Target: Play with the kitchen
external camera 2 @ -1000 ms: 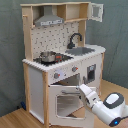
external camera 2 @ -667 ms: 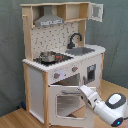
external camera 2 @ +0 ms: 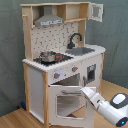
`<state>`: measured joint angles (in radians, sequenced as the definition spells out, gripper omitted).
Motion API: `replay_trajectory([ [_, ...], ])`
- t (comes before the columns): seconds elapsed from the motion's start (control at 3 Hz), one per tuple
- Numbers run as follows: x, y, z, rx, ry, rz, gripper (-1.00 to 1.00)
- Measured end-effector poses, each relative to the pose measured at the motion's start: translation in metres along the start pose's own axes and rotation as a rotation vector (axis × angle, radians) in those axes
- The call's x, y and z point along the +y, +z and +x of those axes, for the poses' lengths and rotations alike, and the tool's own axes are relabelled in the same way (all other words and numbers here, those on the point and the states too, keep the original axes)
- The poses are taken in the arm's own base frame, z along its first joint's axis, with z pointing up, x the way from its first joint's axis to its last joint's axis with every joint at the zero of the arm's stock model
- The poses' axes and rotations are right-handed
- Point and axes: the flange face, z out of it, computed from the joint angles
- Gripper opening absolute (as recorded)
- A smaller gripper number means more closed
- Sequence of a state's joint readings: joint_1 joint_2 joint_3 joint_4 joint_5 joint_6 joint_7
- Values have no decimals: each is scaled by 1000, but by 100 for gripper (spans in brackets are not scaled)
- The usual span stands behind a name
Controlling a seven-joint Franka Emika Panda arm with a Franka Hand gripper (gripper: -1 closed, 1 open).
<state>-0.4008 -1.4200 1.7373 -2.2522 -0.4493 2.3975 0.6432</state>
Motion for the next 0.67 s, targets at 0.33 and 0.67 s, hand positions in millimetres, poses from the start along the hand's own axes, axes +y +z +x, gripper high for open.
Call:
replay_trajectory([
  [0.33, 4, -5, -7, 2, -67, 6, 100],
  [0.67, 7, -11, -14, 6, -137, 12, 100],
])
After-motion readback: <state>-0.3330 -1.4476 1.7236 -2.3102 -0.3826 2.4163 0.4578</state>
